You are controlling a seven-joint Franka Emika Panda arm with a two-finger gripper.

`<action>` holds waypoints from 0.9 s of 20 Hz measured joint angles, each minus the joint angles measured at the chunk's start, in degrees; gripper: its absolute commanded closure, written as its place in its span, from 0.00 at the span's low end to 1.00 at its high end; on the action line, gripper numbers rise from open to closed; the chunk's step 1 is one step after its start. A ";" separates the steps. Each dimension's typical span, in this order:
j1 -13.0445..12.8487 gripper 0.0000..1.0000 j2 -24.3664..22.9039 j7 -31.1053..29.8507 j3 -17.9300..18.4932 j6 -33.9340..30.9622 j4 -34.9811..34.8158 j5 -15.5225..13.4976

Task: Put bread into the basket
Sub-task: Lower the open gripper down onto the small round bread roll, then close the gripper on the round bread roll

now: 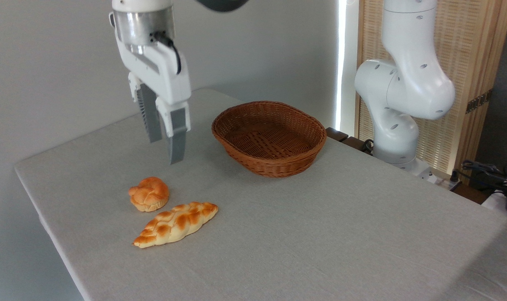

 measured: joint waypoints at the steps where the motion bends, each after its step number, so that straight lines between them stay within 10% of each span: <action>1: -0.01 0.00 0.19 0.00 -0.57 2.05 -1.20 -0.16; 18: -0.32 0.00 9.39 0.00 -11.14 25.65 -11.85 -2.39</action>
